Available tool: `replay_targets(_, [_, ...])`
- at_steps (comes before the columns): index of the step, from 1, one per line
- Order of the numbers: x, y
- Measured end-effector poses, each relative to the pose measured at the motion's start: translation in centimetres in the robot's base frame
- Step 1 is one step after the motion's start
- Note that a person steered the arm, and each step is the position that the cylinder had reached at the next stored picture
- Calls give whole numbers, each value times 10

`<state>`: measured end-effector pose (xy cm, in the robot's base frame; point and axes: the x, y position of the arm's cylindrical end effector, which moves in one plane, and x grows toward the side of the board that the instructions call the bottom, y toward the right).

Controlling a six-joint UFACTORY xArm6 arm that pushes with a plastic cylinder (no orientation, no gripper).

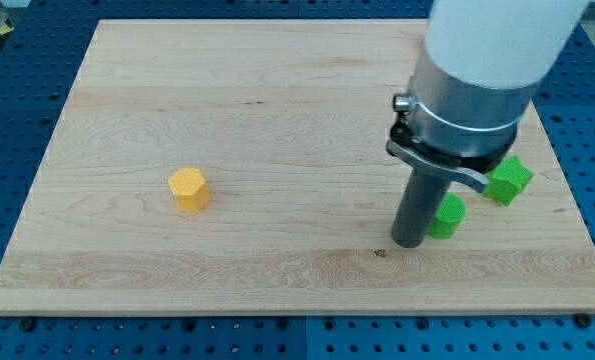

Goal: Slide the green circle towards the green star

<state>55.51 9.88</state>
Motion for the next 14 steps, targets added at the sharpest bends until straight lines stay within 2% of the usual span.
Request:
replay_targets(1, [-7,-32])
replay_targets(3, [-33,-31])
replay_targets(4, [-33,-23])
replay_targets(7, [-8,63])
replay_targets(12, [-8,100])
replay_targets(13, [-9,93])
replay_targets(14, [-24,34])
